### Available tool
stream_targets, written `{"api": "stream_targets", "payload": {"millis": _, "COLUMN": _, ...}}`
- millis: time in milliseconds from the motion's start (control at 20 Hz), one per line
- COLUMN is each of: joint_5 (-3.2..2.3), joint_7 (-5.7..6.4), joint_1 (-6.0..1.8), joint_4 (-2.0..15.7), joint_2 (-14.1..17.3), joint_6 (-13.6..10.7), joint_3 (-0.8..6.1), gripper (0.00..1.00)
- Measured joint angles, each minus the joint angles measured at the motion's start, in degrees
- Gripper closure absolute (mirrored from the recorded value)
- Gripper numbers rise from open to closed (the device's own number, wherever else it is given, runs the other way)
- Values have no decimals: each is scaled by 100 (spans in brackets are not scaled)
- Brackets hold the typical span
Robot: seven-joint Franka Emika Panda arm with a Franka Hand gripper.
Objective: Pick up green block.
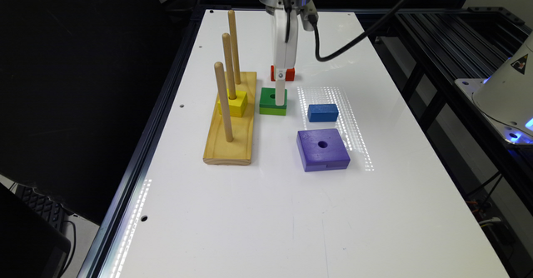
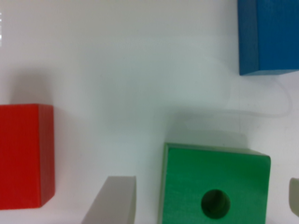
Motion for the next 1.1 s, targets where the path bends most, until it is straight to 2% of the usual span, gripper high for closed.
{"api": "stream_targets", "payload": {"millis": 800, "joint_5": 0, "joint_7": 26, "joint_1": 8, "joint_4": 165, "joint_2": 93, "joint_6": 32, "joint_3": 55, "gripper": 0}}
{"api": "stream_targets", "payload": {"millis": 1100, "joint_5": -16, "joint_7": 26, "joint_1": 6, "joint_4": 223, "joint_2": 634, "joint_6": 529, "joint_3": 48, "gripper": 0}}
